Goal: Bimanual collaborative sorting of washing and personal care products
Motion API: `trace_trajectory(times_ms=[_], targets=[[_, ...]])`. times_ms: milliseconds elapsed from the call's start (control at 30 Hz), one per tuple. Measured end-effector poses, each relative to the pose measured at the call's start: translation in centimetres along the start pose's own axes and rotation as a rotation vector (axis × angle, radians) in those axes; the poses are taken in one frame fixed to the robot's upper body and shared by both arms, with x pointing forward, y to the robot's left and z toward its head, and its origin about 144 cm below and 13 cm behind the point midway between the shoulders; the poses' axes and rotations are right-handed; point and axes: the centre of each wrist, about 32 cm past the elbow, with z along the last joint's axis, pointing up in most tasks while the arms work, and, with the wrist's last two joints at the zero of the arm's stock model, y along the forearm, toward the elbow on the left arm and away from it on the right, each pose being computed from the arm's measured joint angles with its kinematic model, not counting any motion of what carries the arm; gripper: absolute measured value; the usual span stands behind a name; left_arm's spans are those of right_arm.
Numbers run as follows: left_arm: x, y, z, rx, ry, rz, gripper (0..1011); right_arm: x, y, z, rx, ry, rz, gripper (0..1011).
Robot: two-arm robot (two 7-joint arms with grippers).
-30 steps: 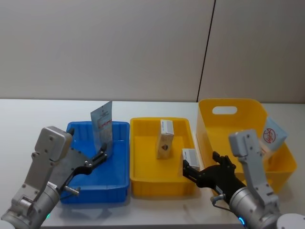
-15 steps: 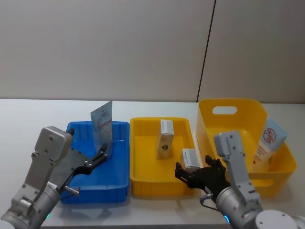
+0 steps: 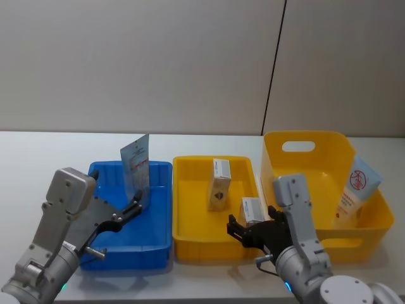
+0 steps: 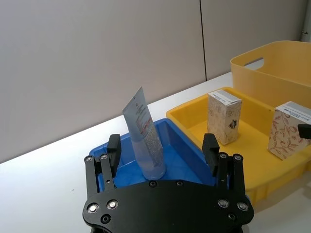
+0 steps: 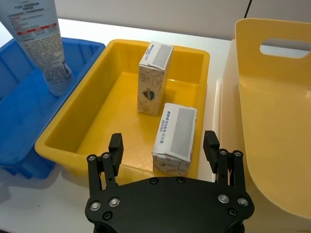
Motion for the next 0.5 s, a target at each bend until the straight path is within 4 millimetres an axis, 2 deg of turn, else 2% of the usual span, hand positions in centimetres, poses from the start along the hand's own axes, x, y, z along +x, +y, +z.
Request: trace_trajectory(times_ms=[500], targets=[[0.0, 0.0, 0.0, 0.0, 0.0, 0.0, 1001, -0.4, 1.6, -0.3, -0.002, -0.013, -0.036, 1002]])
